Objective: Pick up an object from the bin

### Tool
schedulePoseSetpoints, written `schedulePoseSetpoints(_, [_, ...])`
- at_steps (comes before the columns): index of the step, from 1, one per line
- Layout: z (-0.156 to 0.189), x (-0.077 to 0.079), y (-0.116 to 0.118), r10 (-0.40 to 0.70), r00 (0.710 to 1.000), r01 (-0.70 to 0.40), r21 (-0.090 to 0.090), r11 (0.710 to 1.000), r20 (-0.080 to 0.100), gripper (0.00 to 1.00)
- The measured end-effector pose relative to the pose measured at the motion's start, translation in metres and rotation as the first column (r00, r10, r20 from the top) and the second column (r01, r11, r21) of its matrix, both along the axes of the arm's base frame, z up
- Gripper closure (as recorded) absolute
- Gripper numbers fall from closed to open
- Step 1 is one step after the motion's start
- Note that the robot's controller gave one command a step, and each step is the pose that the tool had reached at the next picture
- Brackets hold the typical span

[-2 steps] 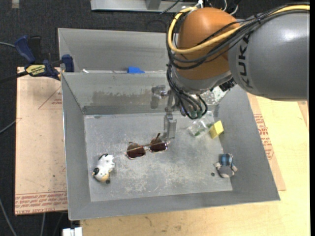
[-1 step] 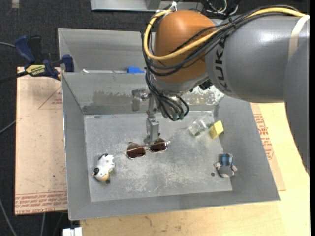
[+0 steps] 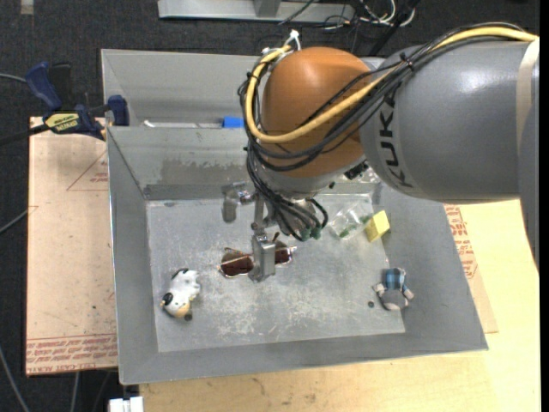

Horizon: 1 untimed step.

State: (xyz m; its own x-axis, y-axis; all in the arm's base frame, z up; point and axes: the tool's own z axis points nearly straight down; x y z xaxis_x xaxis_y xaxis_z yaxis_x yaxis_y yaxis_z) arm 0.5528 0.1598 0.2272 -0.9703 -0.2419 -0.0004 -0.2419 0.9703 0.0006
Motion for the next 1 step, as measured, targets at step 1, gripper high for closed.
schedulePoseSetpoints(1, [-0.0203, 0.0291, 0.0417, 0.043, 0.999, -0.043, 0.003, 0.999, 0.008, 0.0])
